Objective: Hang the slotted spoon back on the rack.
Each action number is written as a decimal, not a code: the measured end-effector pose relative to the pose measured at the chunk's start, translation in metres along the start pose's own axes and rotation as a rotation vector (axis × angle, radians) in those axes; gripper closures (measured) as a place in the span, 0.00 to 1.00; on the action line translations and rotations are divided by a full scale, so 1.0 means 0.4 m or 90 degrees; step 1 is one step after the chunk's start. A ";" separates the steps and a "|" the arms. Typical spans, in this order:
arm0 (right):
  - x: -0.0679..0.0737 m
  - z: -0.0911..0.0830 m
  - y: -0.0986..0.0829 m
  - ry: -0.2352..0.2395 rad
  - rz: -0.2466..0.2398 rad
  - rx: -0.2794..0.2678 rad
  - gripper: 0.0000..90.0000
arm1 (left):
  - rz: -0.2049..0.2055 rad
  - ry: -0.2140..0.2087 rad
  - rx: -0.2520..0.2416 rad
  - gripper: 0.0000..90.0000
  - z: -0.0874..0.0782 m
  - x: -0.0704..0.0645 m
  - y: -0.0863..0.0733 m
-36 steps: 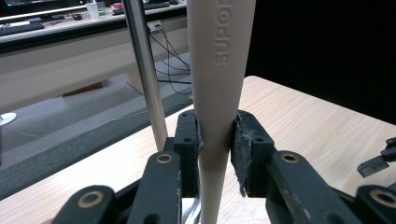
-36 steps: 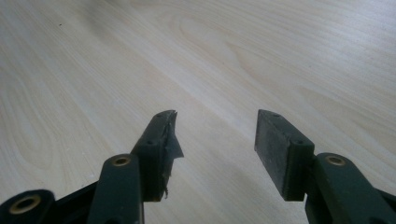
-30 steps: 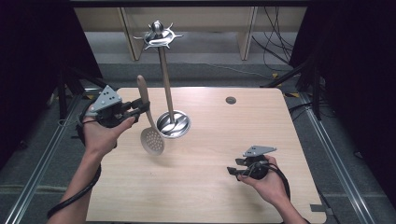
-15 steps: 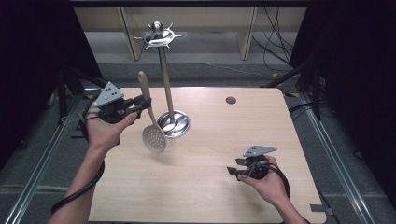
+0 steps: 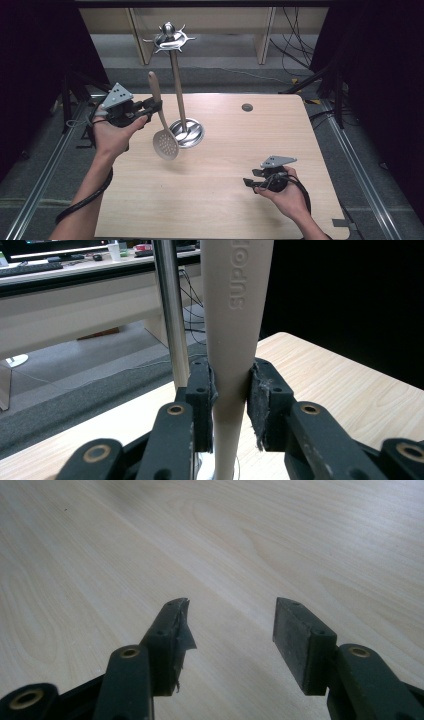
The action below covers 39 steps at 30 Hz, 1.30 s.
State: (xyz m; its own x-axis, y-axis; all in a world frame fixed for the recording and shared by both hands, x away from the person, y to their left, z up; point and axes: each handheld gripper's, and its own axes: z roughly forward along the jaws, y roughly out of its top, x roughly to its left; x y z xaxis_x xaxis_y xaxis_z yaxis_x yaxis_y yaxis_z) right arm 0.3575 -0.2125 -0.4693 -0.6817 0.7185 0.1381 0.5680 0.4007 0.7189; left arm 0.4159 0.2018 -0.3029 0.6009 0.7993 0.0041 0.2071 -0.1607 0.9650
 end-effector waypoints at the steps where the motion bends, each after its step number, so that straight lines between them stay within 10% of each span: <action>1: 0.001 -0.001 0.000 0.001 0.003 0.002 0.54 | 0.002 0.000 0.001 0.80 0.001 0.001 0.001; 39: 0.000 0.000 0.001 0.000 -0.007 -0.006 0.54 | -0.004 0.016 -0.005 0.80 0.027 0.017 0.052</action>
State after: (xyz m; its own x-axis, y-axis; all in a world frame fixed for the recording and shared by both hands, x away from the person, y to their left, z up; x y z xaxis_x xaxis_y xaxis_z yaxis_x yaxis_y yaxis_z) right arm 0.3576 -0.2124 -0.4691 -0.6877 0.7144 0.1294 0.5560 0.4037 0.7266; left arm 0.4324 0.1976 -0.2857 0.5804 0.8143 0.0043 0.2052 -0.1514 0.9669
